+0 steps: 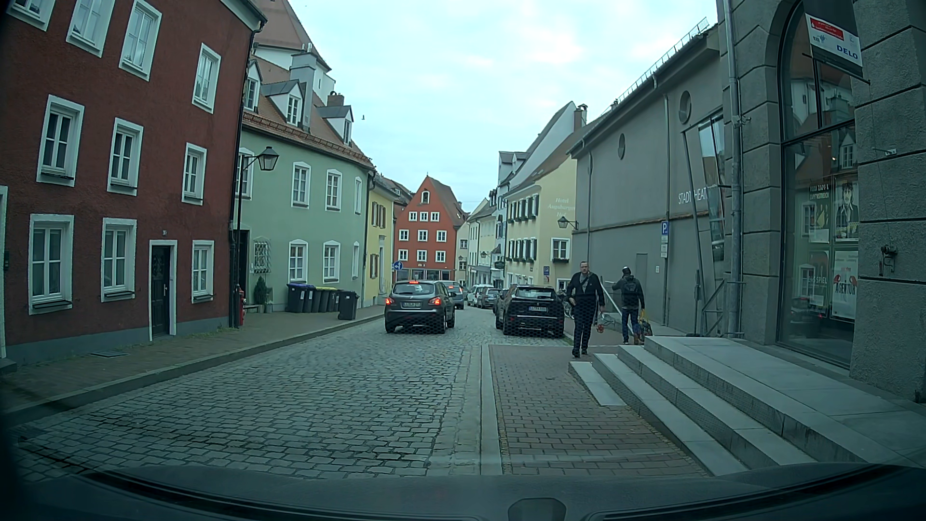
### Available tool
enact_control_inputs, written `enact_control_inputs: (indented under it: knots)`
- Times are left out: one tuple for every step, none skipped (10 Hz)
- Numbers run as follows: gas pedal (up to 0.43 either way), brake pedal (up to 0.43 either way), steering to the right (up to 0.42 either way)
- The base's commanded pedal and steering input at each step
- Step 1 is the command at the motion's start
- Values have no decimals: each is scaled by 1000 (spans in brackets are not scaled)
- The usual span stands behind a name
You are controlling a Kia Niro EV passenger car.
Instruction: Follow the waypoints while adhering to traffic rules and regulations
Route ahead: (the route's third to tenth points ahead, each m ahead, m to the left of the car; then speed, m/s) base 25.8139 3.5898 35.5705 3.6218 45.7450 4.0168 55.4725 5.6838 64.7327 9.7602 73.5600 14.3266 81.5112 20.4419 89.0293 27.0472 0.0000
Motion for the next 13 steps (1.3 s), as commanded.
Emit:
enact_control_inputs:
  knots:
    - [0, 305, -217]
    - [0, 305, -217]
    - [0, 305, -217]
    - [0, 305, -217]
    - [0, 305, -217]
    - [0, 305, -217]
    - [0, 305, -217]
    - [0, 305, -217]
    - [0, 305, -216]
    - [0, 305, -217]
    - [0, 305, -217]
    - [0, 305, -217]
    - [0, 305, -217]
